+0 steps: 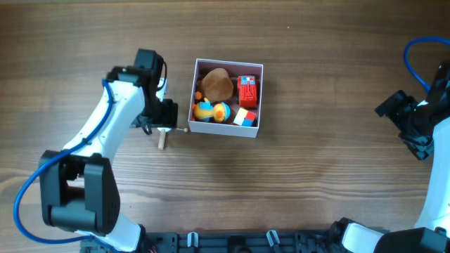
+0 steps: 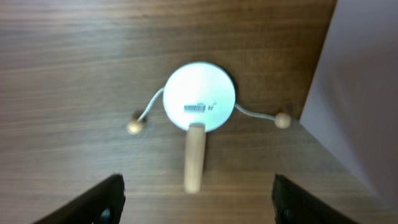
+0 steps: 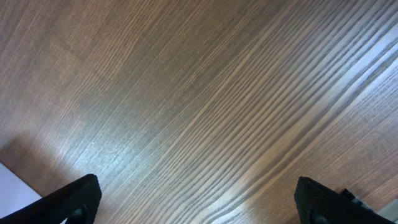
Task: Pack container
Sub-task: 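Grasp the white paddle drum by its wooden handle with left gripper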
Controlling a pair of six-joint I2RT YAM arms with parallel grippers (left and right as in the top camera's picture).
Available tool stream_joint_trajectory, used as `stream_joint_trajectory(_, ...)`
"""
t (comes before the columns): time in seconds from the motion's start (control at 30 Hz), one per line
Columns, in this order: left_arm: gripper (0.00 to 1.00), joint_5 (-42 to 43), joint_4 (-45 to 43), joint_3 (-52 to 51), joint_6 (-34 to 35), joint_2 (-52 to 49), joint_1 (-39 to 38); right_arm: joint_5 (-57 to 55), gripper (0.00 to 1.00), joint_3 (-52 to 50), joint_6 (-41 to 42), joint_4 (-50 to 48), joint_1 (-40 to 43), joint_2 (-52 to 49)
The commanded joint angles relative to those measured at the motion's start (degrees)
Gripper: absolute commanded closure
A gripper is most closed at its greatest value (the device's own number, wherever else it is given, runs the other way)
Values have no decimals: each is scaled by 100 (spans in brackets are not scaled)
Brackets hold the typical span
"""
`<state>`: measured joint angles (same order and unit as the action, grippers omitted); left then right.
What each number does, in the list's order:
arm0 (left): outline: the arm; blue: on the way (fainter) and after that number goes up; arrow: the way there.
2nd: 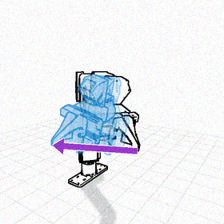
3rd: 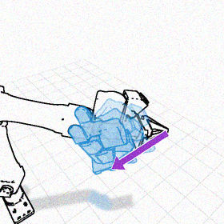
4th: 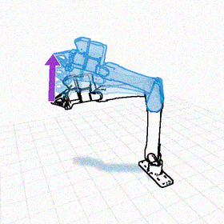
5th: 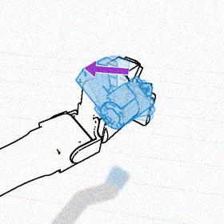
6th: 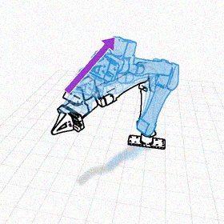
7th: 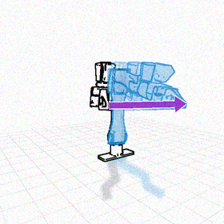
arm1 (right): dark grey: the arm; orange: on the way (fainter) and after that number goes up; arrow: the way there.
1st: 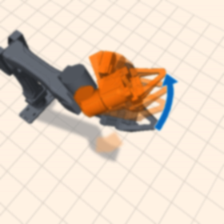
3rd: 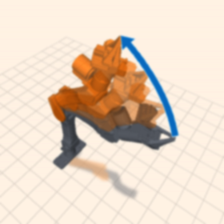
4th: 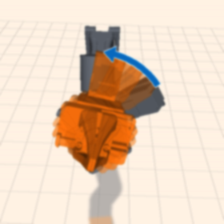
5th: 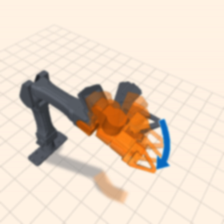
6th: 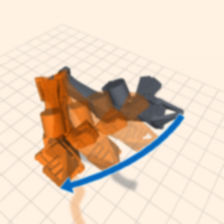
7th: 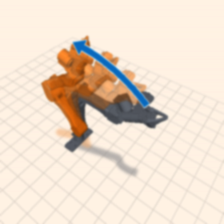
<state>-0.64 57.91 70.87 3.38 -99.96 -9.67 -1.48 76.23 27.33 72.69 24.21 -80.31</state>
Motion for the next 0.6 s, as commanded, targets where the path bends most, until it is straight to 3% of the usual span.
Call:
stream_joint_trajectory(0.0,18,170,-496,-588,-164,42,20,26,0,-22,-39,-2,9,4)
stream_joint_trajectory(0.1,16,173,-811,-942,-166,31,20,26,0,-22,-39,4,9,7)
stream_joint_trajectory(0.3,29,168,-1403,-1338,-168,-13,20,26,0,-22,-39,2,9,7)
stream_joint_trajectory(0.57,32,57,-1794,-1648,-173,-13,20,26,0,-22,-37,17,9,7)
